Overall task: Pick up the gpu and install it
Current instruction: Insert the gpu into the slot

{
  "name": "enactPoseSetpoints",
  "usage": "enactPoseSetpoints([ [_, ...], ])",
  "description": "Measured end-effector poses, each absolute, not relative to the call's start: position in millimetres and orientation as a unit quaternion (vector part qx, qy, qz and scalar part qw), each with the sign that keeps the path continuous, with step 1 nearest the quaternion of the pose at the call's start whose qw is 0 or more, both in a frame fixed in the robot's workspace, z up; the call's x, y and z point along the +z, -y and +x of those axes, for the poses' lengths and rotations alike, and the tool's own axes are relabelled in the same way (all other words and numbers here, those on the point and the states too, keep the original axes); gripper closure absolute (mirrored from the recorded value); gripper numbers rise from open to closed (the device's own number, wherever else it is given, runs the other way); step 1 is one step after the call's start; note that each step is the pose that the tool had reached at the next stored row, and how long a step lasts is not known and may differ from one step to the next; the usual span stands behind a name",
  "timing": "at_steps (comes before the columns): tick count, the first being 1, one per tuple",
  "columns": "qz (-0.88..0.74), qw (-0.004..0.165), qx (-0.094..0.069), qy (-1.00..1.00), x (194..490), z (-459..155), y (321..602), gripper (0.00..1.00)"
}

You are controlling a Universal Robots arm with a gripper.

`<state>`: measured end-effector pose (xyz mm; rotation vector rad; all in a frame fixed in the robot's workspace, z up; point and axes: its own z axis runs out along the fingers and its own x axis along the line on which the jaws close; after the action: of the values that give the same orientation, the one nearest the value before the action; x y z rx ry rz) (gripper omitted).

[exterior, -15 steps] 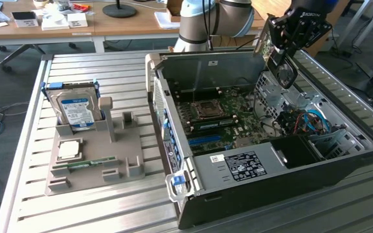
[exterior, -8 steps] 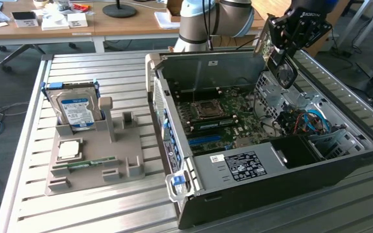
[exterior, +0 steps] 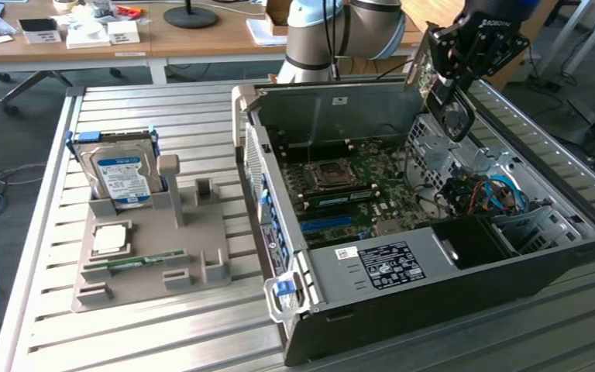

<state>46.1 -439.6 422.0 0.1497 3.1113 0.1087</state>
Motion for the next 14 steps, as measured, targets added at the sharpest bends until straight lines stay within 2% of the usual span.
enactPoseSetpoints([
  [14, -0.026, 0.010, 0.036, -0.999, 421.7, 46.0, 439.5, 0.73],
])
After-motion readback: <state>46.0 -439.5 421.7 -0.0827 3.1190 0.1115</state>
